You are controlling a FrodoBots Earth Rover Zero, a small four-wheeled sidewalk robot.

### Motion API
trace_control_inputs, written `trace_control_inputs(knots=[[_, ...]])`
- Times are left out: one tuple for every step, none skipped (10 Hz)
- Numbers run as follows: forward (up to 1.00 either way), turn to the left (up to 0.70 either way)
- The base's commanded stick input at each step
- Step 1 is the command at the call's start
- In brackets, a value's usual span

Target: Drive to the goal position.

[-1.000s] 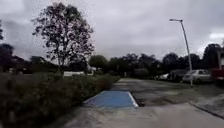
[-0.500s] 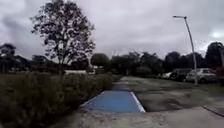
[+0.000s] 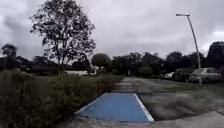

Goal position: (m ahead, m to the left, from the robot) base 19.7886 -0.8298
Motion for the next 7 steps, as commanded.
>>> trace_control_inputs(knots=[[0.5,0.0],[0.5,0.0],[0.5,0.0],[0.5,0.0],[0.5,0.0],[0.5,0.0],[0.5,0.0]])
